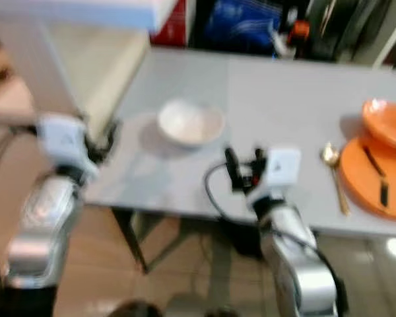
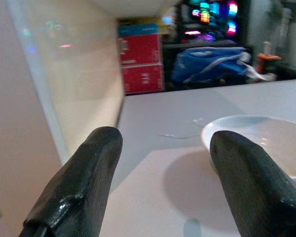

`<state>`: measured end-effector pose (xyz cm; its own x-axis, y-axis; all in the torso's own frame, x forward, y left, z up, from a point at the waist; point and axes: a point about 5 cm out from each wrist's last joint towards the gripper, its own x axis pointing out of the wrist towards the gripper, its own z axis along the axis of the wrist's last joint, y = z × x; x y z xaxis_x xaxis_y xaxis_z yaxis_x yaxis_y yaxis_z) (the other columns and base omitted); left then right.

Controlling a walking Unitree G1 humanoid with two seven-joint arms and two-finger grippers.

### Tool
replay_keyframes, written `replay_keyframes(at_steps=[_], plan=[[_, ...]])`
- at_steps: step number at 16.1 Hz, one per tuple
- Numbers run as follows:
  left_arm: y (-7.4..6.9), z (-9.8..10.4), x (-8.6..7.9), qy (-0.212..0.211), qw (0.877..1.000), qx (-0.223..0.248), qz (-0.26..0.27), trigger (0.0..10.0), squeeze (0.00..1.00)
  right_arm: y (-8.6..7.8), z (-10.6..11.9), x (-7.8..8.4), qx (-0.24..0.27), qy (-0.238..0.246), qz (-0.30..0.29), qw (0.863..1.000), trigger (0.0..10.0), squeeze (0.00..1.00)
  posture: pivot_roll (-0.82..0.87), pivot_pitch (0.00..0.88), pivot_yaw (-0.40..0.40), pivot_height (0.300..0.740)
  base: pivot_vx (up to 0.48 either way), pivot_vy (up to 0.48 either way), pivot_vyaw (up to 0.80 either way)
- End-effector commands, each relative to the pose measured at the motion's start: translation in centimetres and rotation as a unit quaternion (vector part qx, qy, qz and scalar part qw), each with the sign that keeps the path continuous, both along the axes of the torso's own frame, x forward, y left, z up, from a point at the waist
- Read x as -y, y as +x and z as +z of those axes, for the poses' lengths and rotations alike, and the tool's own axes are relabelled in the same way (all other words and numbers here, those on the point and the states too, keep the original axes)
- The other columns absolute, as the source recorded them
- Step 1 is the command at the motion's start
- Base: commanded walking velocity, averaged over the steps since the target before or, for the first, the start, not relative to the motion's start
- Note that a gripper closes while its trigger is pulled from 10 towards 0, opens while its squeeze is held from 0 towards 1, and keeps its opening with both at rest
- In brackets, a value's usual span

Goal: Setting the table

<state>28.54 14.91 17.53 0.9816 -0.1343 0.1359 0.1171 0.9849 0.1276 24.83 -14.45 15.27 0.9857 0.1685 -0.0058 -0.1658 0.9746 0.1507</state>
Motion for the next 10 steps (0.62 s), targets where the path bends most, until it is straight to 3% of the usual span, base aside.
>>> replay_keyframes(at_steps=[1, 2, 7, 10], plan=[[0.1, 0.3, -0.1, 0.008, 1.000, -0.004, -0.001, 10.0, 0.00, 0.1, 0.5, -0.5, 0.013, -0.008, 0.000, 1.000, 10.0, 0.00, 0.01, 0.032, 0.000, 0.740, 0.000, 0.480, -0.80], [0.1, 0.4, 0.0, 0.005, 1.000, -0.008, -0.002, 10.0, 0.00, 0.0, 0.6, -0.6, 0.017, -0.013, 0.003, 1.000, 10.0, 0.00, 0.01, 0.025, 0.003, 0.740, 0.000, 0.480, -0.80], [0.6, 0.9, 0.4, -0.001, 1.000, -0.009, 0.005, 10.0, 0.00, 0.8, 1.0, -0.5, 0.034, -0.023, -0.001, 0.999, 10.0, 0.00, 0.02, 0.012, -0.014, 0.740, 0.000, 0.480, 0.00], [0.9, 0.8, -0.3, 0.000, 1.000, -0.014, 0.026, 10.0, 0.00, 1.6, 0.9, -0.8, 0.040, -0.070, -0.021, 0.997, 10.0, 0.00, 0.01, 0.003, -0.014, 0.740, 0.000, 0.480, 0.00]])
